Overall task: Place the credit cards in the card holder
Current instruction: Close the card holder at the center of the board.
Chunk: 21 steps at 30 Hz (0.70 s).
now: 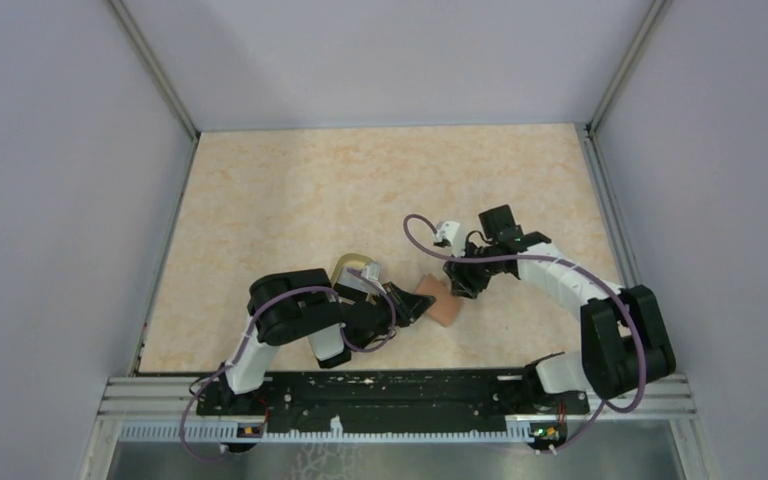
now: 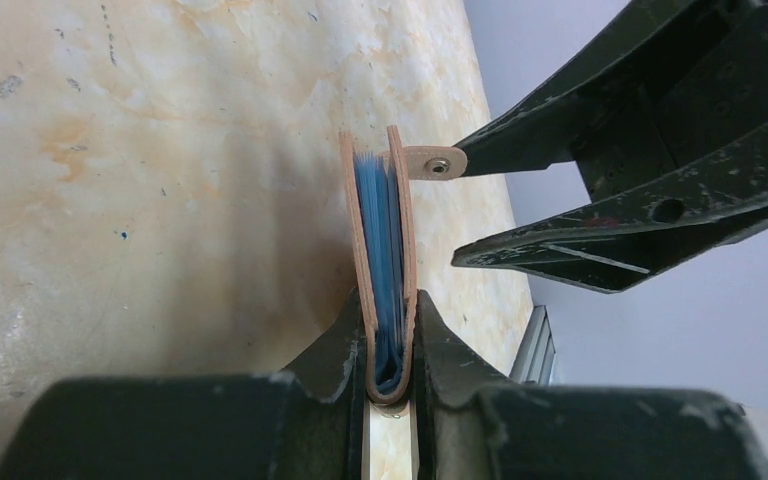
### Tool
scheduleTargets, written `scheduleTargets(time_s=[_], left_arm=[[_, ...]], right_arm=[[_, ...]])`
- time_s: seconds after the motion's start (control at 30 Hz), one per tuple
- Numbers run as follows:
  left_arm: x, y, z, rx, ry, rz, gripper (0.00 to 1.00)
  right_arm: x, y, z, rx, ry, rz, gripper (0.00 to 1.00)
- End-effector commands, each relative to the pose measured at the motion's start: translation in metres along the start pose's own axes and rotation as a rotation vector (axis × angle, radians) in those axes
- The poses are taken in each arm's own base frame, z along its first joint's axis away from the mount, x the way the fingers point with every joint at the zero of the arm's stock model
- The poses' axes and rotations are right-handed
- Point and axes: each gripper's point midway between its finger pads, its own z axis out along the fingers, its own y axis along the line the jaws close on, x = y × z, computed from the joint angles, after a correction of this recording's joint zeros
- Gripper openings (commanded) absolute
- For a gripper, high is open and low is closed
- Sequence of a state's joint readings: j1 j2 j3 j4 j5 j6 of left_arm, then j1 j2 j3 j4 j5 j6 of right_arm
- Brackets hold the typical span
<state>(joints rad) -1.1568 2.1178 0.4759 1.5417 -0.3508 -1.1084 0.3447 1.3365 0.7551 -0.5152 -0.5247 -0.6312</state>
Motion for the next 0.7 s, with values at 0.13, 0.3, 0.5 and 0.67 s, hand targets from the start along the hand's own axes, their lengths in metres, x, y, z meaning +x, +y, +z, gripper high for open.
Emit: scheduleTargets(time_s=[0.13, 0.3, 0.5, 0.67], left_arm=[[-0.01, -0.023, -0.002, 0.102, -0.049, -0.046, 0.0], [-0.01, -0.023, -0.002, 0.104, -0.048, -0.046, 0.0], [-0.009, -0.023, -0.002, 0.108, -0.046, -0.046, 0.0], [-0.009, -0.023, -0.002, 0.109, -0.045, -0.047, 0.0]], right_arm=[[-0.032, -0.001, 0.0, -0.137, -0.113, 0.087, 0.38], [-0.039, 0.003, -0.005, -0.187, -0.155, 0.109, 0.35], [-0.036, -0.002, -0.003, -0.184, -0.146, 0.148, 0.3], [-0.032, -0.007, -0.001, -0.167, -0.131, 0.162, 0.26]])
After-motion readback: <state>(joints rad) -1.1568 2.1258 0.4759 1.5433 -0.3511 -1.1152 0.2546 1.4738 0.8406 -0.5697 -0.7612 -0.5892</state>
